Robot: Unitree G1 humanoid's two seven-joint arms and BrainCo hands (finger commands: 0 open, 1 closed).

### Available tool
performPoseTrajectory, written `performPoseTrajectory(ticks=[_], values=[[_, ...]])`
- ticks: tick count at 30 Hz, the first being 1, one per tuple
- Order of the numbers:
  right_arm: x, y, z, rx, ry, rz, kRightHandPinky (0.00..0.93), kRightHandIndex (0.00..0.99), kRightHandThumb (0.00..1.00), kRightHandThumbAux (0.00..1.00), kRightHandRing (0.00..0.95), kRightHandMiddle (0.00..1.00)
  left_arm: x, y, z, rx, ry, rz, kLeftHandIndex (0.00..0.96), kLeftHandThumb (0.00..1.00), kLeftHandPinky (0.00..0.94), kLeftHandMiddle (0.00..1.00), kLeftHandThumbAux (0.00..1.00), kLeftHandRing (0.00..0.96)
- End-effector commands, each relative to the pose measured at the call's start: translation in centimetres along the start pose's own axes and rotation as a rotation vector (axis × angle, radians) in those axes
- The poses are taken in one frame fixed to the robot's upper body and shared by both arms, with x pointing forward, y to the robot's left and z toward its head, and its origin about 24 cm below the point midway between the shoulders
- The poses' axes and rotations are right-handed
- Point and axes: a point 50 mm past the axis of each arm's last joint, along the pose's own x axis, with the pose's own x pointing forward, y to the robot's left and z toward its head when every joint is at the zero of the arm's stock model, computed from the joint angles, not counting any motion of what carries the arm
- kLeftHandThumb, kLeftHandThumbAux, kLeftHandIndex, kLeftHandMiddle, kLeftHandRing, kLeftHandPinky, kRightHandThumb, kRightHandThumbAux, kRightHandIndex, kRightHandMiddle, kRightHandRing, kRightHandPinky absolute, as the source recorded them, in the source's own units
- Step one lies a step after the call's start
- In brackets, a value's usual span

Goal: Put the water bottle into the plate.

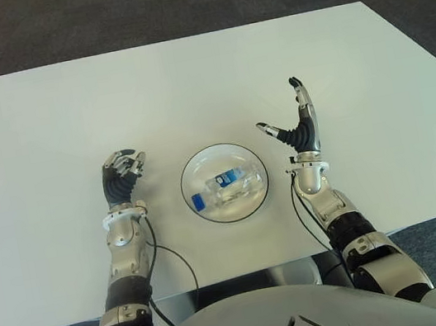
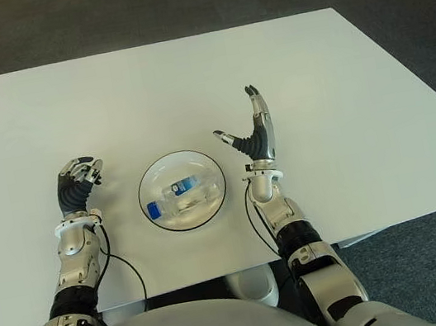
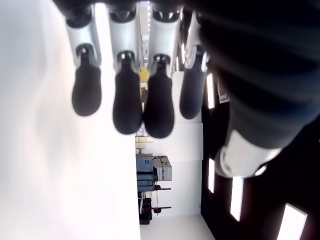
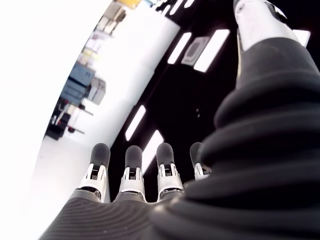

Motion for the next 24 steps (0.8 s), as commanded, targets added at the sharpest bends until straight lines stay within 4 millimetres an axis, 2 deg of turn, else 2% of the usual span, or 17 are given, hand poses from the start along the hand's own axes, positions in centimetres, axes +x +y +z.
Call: performPoseTrajectory(ticks=[1, 7, 10, 14, 19, 24], values=[[0.0, 0.1, -0.3, 0.036, 0.047, -0.05, 0.084, 0.011, 0.124, 0.82, 0.027, 0.018, 0.2, 0.2, -0.1, 0.002, 0.016, -0.003, 0.436, 0.709, 0.643, 0.674, 0.71, 0.659], [-0.1, 0.1, -0.8, 0.117, 0.07, -0.095, 0.095, 0.056, 0.11, 0.87, 0.047, 0.045, 0.3, 0.2, -0.1, 0.015, 0.013, -0.007, 0.436, 0.709, 0.656, 0.677, 0.71, 0.664], [-0.1, 0.0, -1.4, 0.201, 0.106, -0.103, 0.143, 0.107, 0.107, 0.93, 0.081, 0.082, 0.4, 0.3, -0.1, 0.019, 0.016, -0.011, 0.436, 0.709, 0.661, 0.681, 0.711, 0.668], [-0.1, -0.1, -2.2, 0.29, 0.164, -0.104, 0.21, 0.183, 0.16, 0.984, 0.144, 0.151, 0.4, 0.4, -0.1, 0.017, 0.024, -0.011, 0.436, 0.708, 0.656, 0.682, 0.711, 0.667], [-0.1, 0.0, -2.6, 0.327, 0.194, -0.103, 0.295, 0.25, 0.178, 0.996, 0.227, 0.235, 0.4, 0.4, 0.0, 0.012, 0.023, -0.011, 0.436, 0.708, 0.651, 0.68, 0.711, 0.664], [-0.1, 0.1, -2.9, 0.334, 0.219, -0.099, 0.317, 0.287, 0.18, 0.998, 0.269, 0.283, 0.4, 0.3, 0.0, 0.01, 0.015, -0.011, 0.435, 0.708, 0.648, 0.68, 0.711, 0.664]])
